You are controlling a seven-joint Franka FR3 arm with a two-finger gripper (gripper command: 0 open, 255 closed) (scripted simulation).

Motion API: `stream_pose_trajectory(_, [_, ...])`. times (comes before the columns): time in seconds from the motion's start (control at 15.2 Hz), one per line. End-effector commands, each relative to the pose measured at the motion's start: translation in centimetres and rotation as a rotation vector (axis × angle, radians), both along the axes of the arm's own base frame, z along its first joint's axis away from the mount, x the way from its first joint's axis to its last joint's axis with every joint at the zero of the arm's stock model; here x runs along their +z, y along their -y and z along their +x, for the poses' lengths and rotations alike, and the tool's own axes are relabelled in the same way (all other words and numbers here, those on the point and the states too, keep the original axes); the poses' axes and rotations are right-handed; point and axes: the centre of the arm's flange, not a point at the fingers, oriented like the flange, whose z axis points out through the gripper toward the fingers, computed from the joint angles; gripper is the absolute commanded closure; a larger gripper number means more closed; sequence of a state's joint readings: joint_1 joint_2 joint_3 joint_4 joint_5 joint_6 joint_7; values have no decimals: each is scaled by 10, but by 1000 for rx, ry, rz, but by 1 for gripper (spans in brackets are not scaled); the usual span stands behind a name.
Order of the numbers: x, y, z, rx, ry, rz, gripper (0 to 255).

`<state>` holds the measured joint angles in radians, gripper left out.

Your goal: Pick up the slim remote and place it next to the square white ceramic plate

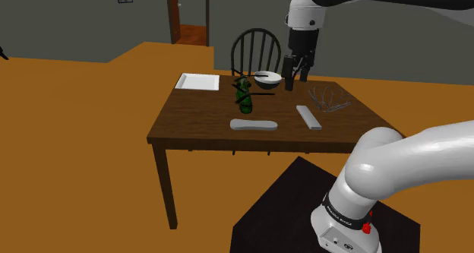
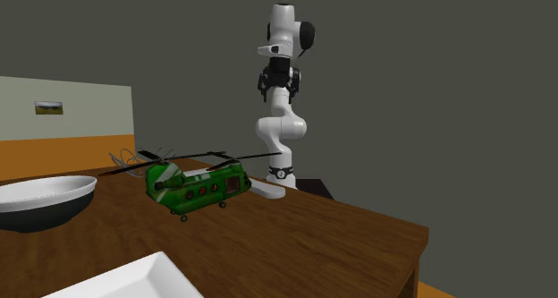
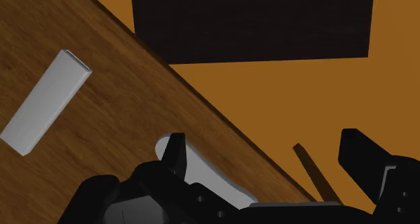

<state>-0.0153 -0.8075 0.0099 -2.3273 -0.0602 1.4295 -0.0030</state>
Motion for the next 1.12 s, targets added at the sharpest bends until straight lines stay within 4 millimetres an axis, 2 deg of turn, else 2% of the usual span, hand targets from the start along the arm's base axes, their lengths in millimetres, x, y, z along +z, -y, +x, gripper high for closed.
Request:
stream_pose_trajectory(0.0, [0, 0, 0, 0, 0, 0, 0])
stream_pose_trajectory(0.53, [-80, 45, 47, 270, 23, 42, 0])
stream_pose_trajectory(1.06, [-161, 72, 106, 539, 45, 85, 0])
